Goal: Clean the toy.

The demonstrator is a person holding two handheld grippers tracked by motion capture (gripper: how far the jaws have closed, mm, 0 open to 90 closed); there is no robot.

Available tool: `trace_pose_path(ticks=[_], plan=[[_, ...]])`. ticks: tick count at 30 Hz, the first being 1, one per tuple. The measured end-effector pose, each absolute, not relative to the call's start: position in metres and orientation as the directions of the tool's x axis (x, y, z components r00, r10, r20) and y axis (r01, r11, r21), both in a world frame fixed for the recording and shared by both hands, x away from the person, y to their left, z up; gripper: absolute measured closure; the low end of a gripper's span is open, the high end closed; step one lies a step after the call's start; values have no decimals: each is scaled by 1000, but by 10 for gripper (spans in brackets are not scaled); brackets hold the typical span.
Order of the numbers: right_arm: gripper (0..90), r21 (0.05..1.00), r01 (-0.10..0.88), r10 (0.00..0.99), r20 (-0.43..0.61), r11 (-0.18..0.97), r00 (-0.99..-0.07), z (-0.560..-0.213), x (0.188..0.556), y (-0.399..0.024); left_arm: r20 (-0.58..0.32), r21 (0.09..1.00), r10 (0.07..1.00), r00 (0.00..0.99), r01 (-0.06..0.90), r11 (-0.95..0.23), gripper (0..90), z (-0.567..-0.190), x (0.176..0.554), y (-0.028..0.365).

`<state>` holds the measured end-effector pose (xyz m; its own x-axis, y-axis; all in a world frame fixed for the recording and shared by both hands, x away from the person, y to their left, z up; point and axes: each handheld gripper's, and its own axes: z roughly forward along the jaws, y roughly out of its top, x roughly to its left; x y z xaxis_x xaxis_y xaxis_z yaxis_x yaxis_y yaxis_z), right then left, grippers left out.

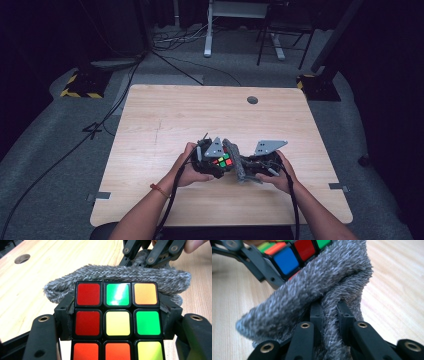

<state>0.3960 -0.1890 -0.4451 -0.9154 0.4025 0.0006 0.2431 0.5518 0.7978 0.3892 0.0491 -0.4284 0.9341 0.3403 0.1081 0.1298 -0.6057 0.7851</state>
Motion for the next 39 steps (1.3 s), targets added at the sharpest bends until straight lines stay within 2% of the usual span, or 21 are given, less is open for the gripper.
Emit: trace_pose_path(ticks=[8, 18, 23, 27, 30, 36, 39], plan=[[784, 874, 156, 398, -46, 461, -916, -424, 380, -187, 102, 752, 301, 948, 125, -648, 333, -437, 386, 37], [782, 799, 230, 430, -39, 555, -902, -443, 394, -188, 110, 789, 318, 942, 112, -604, 333, -427, 387, 47], [781, 827, 232, 416, -3, 512, -909, -436, 391, -189, 145, 752, 311, 939, 100, -652, 332, -431, 386, 43], [781, 842, 177, 404, -53, 510, -913, -426, 379, -183, 141, 741, 292, 946, 95, -664, 332, -435, 384, 37], [780, 867, 192, 406, -13, 460, -914, -424, 380, -187, 135, 746, 274, 952, 85, -661, 332, -436, 382, 36], [779, 815, 185, 439, -93, 550, -894, -432, 385, -184, 134, 766, 284, 950, 83, -638, 333, -431, 383, 40], [779, 790, 219, 444, -74, 572, -893, -443, 391, -186, 139, 785, 303, 943, 82, -614, 333, -425, 383, 46]])
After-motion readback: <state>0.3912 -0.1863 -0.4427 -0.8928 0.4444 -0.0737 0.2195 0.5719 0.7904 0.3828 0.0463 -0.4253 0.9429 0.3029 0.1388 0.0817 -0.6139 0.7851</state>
